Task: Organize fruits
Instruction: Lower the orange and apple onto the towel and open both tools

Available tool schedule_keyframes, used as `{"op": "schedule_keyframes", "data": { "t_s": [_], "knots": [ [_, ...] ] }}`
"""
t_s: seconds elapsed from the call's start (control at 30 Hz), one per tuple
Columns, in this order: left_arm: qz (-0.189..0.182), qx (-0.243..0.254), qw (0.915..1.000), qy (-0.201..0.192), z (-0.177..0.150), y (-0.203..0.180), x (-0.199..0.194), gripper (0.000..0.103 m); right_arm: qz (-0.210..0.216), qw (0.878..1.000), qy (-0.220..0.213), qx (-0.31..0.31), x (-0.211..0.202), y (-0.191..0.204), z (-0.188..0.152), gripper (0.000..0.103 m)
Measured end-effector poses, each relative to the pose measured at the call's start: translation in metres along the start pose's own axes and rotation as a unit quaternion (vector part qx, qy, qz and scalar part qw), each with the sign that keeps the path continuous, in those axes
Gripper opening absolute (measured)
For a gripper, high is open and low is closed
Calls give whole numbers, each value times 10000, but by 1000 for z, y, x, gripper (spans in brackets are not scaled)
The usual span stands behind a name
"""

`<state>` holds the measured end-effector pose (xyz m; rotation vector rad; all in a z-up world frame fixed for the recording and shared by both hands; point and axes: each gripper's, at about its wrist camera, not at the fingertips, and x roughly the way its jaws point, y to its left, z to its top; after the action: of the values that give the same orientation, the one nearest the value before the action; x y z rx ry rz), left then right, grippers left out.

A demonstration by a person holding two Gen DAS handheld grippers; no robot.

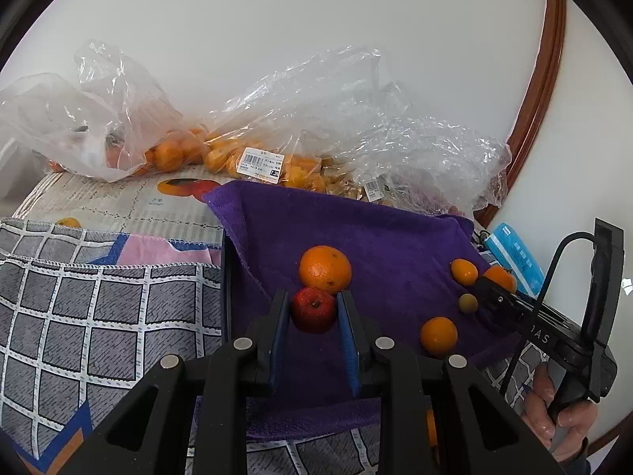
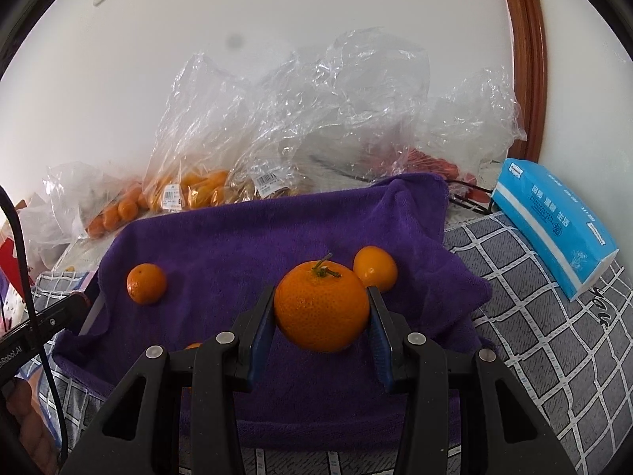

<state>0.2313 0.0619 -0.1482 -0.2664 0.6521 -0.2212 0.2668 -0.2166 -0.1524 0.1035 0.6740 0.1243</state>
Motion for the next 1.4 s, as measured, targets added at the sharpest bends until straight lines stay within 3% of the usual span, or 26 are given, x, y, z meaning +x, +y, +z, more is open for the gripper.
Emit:
{"op": "schedule_keyframes", "data": {
  "t_s": [0.73,1.1,1.2,1.33,1.4],
  "knots": [
    [-122,207,9990,366,-5,-7,11,23,-43,9995,327,22,12,-1,-5,44],
    [-105,228,9989,407,-5,-8,14,24,-53,9998,194,-21,7,1,-4,53],
    [-116,200,9991,342,-4,-7,11,28,-73,9999,112,-8,4,1,-4,55],
    [-131,179,9996,196,-3,-6,6,44,-113,9999,30,-12,0,1,-3,56],
    [-130,202,9996,141,-3,-7,4,47,-146,9999,-23,-36,-1,2,-3,57]
  ]
}}
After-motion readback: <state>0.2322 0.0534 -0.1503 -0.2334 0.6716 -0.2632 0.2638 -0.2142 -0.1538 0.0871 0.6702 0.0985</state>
